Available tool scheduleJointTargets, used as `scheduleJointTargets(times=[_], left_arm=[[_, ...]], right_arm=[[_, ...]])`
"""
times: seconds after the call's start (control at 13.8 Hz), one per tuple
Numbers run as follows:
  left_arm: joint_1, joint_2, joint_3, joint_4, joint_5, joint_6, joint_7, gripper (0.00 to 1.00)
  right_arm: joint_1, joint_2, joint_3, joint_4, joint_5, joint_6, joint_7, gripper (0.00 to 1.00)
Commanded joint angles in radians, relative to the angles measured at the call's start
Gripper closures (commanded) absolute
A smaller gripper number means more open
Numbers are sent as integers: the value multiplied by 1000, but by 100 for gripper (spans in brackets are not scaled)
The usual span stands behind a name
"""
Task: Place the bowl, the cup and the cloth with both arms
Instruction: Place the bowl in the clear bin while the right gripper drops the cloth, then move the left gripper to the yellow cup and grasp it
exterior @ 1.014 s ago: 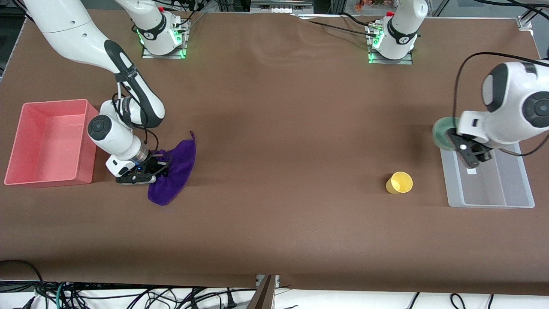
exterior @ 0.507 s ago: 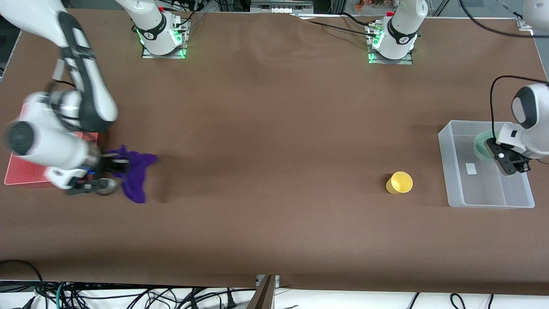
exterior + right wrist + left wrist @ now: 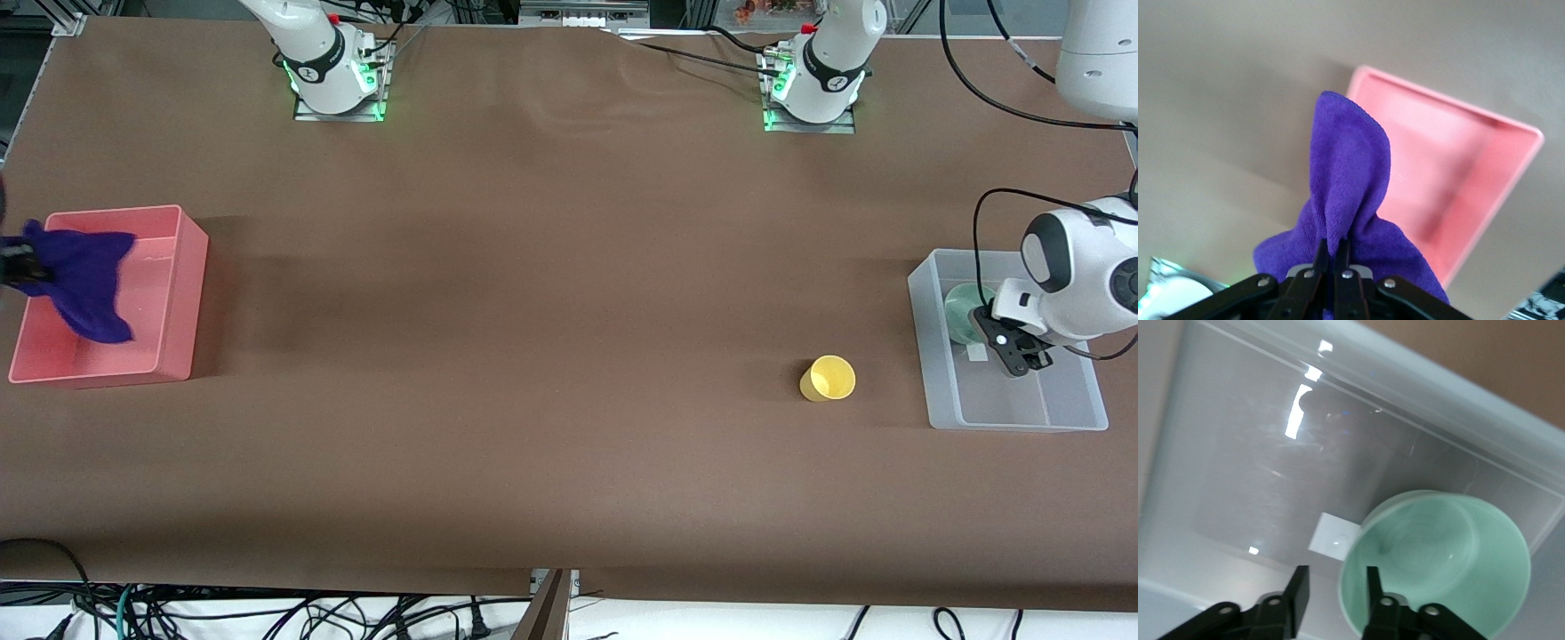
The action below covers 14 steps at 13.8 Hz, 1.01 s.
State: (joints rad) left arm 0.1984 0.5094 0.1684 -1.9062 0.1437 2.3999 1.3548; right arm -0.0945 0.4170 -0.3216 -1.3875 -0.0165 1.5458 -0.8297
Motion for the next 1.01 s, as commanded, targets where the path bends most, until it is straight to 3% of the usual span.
scheduleJointTargets(times=[0.0, 0.14, 0.36, 0.43, 0.51, 0.72, 0.94], left_arm=[[-19, -156, -1, 6, -143, -155, -12, 0], [-68, -250, -3, 4, -208, -240, -160, 0], [-149, -264, -13, 4, -395, -255, -553, 0], [-163, -253, -39, 4, -414, -246, -679, 0], [-168, -232, -64, 6, -417, -237, -810, 0], [-244, -135, -90, 4, -414, -49, -1011, 0], [-279, -22, -89, 1, -418, 97, -1011, 0]], right_arm=[[-17, 28, -36, -80, 10, 63, -55, 100], [-47, 39, -37, -155, 9, 127, -69, 100], [-59, 60, -37, -241, 12, 239, -83, 100], [-59, 66, -37, -245, 13, 249, -75, 27], [-60, 68, -37, -243, 26, 249, -72, 0], [-54, 45, -28, -190, 85, 228, -42, 0], [-42, 31, 70, -37, 63, 17, 178, 0]])
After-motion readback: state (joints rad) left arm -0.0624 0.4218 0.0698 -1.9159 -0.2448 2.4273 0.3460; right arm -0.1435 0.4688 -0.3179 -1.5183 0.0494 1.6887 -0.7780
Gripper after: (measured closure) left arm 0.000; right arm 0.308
